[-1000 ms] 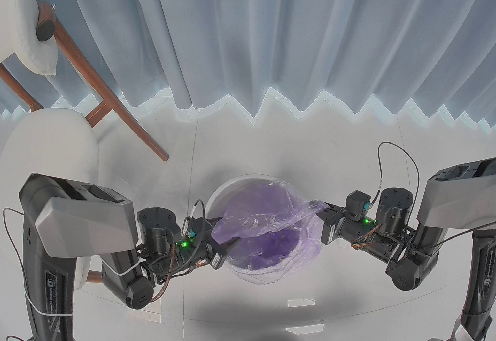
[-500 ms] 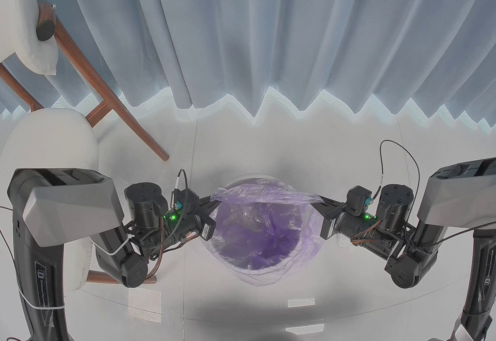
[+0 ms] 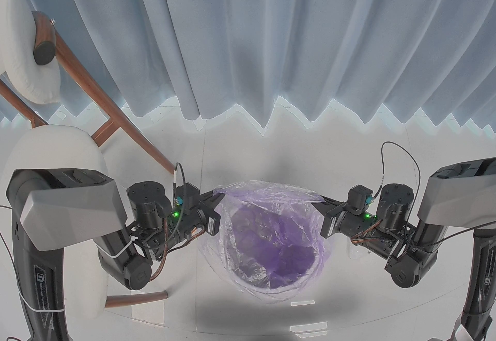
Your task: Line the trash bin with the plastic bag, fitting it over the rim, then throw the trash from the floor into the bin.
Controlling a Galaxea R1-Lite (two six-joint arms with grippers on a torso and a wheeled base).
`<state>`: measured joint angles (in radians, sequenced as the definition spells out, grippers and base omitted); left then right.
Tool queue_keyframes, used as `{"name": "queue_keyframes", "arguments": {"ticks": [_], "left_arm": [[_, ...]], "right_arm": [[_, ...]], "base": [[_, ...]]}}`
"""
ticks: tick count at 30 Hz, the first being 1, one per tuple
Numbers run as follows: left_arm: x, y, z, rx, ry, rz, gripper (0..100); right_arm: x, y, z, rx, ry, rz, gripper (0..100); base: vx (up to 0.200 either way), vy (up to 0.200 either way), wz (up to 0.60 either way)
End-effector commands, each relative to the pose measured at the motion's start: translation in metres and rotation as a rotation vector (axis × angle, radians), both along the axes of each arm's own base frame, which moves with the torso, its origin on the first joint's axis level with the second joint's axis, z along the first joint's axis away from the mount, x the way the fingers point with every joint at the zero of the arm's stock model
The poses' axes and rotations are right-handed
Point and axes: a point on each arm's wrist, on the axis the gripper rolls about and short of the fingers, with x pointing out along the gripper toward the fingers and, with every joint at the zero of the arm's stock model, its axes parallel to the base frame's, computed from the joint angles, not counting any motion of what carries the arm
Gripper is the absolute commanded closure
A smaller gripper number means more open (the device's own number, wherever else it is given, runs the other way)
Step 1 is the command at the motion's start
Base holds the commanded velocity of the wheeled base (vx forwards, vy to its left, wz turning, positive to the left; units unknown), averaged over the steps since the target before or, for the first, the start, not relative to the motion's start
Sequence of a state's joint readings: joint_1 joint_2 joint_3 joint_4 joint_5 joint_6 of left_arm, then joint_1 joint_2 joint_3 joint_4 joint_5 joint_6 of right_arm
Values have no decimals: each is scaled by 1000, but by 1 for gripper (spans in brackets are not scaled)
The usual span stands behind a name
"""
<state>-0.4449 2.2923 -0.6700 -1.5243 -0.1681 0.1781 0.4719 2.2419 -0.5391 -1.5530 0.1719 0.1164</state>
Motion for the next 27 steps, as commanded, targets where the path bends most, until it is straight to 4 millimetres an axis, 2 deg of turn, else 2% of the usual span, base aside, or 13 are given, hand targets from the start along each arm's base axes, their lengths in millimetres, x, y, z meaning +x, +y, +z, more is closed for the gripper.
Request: {"name": "queue_keyframes", "arguments": {"ticks": [1, 6, 8, 10, 20, 27], "left_arm": [[-4, -8, 5, -117, 42, 65, 100], [-9, -23, 7, -189, 80, 37, 100], [-21, -39, 4, -251, 147, -10, 100], [-24, -44, 3, -278, 171, -16, 100], [-16, -44, 13, -303, 126, 12, 100], [-14, -45, 13, -307, 118, 37, 100]], "right_arm": [[3, -3, 2, 67, 24, -17, 100], [11, -11, 4, 85, 19, -46, 100], [12, -13, 2, 83, 23, -54, 100], [12, -13, 3, 83, 23, -54, 100], [10, -14, 3, 82, 24, -57, 100], [11, -13, 3, 83, 23, -59, 100]], "base": [[0, 0, 0], [0, 0, 0], [0, 0, 0], [0, 0, 0], [0, 0, 0], [0, -200, 0]]}}
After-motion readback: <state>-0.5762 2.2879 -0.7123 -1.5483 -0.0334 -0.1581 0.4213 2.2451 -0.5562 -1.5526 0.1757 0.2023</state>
